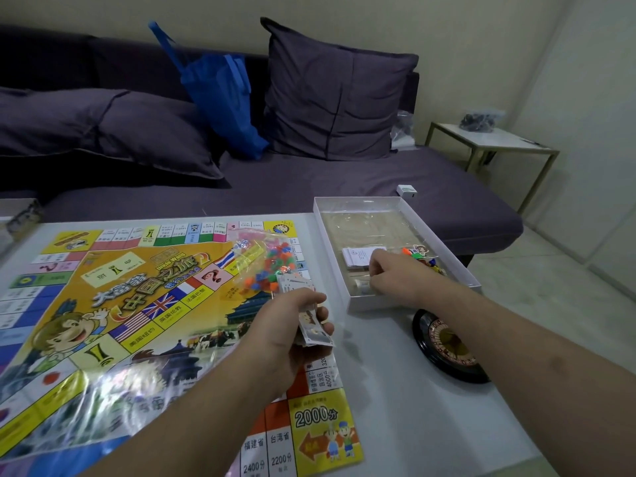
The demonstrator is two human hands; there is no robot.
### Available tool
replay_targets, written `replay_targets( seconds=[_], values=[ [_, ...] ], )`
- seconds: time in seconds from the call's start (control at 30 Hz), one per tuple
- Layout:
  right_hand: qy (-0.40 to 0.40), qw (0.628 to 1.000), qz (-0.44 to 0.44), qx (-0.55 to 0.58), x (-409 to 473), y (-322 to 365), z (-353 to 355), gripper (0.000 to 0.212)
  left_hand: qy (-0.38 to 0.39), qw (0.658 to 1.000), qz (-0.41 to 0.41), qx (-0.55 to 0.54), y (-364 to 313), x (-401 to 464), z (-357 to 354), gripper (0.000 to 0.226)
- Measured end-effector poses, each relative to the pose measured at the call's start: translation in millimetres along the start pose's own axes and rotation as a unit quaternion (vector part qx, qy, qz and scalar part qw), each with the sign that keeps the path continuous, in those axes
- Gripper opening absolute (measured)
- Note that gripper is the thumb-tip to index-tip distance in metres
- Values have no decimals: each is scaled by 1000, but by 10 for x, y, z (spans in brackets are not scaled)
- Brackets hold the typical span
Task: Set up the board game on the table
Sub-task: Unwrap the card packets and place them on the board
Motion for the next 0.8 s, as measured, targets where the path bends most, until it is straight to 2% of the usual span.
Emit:
replay_targets(
  seconds=[0.07, 0.13, 0.2, 0.27, 0.3, 0.33, 0.4, 0.47, 0.57, 0.67, 0.8],
  values=[
    [-28, 998, 6, 50, -6, -35, 10, 2, 2, 1000, 0, 4, -1, 0, -8, 35],
    [-57, 997, 19, 53, -24, -40, 19, 20, 3, 1000, 0, 13, -4, -3, -5, 33],
    [-102, 992, 24, 67, -97, 14, 71, 25, 12, 1000, 0, 17, -14, -31, 6, 32],
    [-158, 977, 35, 142, -226, 137, 168, 20, 19, 1000, -1, 15, -45, -77, 19, 36],
    [-174, 961, 37, 213, -307, 229, 199, 17, 19, 1000, -4, 13, -73, -109, 29, 40],
    [-165, 939, 36, 299, -418, 364, 211, 15, 17, 1000, -10, 10, -109, -144, 40, 46],
    [-97, 890, 30, 445, -665, 684, 129, 26, 20, 999, -25, 9, -184, -240, 64, 59],
    [-36, 858, 27, 511, -911, 1019, -35, 27, 25, 998, -48, 25, -250, -355, 113, 65],
    [-41, 877, 36, 478, -1259, 1440, -235, 30, 11, 997, -71, 37, -311, -598, 267, 43],
    [-20, 889, 63, 452, -1472, 1792, -384, 48, -25, 997, -66, 16, -402, -879, 553, 23],
    [4, 911, 161, 381, -1684, 2257, -475, 61, -69, 995, -73, 20, -617, -1245, 1070, 26]
  ],
)
Point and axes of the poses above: each hand's wrist, its own x-axis towards the middle knuckle, its own z-axis out of the back of the hand, y = z × x, the point moved 2 cm from there along x, towards the middle knuckle, and after that the axes turned 4 degrees about -z, right-handed, at the moved point
